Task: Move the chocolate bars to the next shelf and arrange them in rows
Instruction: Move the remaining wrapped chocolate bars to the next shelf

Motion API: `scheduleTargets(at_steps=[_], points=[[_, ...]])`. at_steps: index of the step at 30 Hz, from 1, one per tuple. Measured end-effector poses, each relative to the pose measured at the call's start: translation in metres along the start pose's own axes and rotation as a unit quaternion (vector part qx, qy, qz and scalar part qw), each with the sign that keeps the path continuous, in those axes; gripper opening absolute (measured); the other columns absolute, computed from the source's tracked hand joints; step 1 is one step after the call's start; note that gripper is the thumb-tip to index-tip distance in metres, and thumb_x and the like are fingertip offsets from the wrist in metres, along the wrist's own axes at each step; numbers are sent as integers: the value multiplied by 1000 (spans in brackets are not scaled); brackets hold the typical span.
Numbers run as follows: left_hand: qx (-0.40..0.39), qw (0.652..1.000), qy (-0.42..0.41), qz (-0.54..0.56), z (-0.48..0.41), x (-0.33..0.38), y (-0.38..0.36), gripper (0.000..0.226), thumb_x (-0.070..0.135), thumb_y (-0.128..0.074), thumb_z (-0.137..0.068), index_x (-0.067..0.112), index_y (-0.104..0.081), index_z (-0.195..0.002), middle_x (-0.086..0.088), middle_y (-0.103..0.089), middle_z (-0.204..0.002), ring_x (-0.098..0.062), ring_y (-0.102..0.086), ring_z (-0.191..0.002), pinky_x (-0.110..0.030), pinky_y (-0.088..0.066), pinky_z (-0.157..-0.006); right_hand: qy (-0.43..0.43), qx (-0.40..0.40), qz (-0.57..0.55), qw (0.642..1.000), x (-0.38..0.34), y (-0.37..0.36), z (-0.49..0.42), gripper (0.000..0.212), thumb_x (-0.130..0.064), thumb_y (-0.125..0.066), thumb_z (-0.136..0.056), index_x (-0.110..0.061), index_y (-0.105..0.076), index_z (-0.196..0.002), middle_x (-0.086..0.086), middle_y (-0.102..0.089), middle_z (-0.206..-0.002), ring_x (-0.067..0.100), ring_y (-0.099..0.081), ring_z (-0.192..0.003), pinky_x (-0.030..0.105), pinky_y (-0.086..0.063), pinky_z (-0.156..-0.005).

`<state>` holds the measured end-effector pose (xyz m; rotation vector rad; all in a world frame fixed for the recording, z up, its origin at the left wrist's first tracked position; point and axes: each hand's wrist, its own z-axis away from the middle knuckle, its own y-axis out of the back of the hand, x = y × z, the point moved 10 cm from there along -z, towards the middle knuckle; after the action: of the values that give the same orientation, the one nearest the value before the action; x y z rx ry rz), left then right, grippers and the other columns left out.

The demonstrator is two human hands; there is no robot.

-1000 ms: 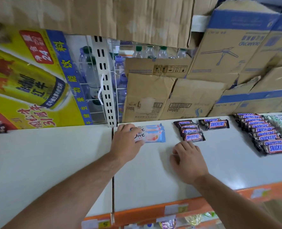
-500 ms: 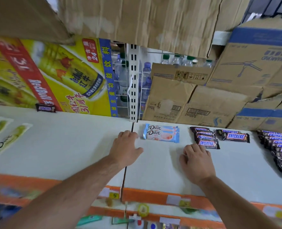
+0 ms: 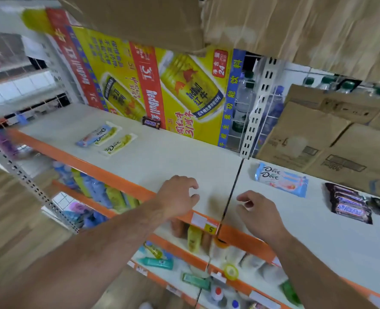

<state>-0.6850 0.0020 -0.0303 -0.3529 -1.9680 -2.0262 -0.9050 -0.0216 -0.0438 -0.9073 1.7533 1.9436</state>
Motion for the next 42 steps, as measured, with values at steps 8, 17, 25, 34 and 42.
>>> scheduleTargets(at_steps=[8, 17, 25, 34, 42], points=[[47, 998, 20, 42, 13, -97, 49, 32, 38, -54, -92, 29, -60, -122, 10, -61, -126, -13, -48, -121, -34, -38, -104, 35, -23, 29, 999, -97, -69, -25, 17, -21, -63, -84, -33, -64, -96, -14, -63, -100, 6, -58, -89, 19, -38, -80], [74, 993, 8, 90, -5, -236, 119, 30, 38, -58, -90, 29, -64, -118, 12, -63, -122, -9, -53, -118, -27, -44, -98, 12, -3, 27, 1000, -200, -165, -72, 16, -21, -65, -83, -26, -68, -98, -9, -67, -101, 11, -61, -90, 24, -45, -86], [79, 993, 3, 89, -32, -301, 144, 25, 30, -59, -91, 25, -67, -114, 6, -67, -115, -13, -61, -108, -27, -49, -87, -20, -6, 16, 1000, -239, -201, -106, 16, -21, -61, -86, -29, -66, -99, -12, -64, -104, 8, -60, -91, 23, -46, -85], [114, 992, 23, 59, -80, -338, 156, 24, 29, -62, -89, 22, -69, -110, 1, -70, -104, -20, -57, -105, -30, -42, -95, -18, 11, 3, 1000, -250, -210, -185, 24, -21, -59, -88, -27, -64, -111, -10, -62, -107, 9, -60, -88, 30, -51, -85], [58, 979, 182, -68, -131, -390, 166, 46, 36, -60, -84, 17, -49, -124, -9, -53, -119, -30, -48, -112, -36, -43, -89, -4, 30, 39, 999, -248, -219, -271, 54, -25, -57, -90, -31, -43, -142, -2, -54, -133, 19, -57, -113, 34, -49, -91]])
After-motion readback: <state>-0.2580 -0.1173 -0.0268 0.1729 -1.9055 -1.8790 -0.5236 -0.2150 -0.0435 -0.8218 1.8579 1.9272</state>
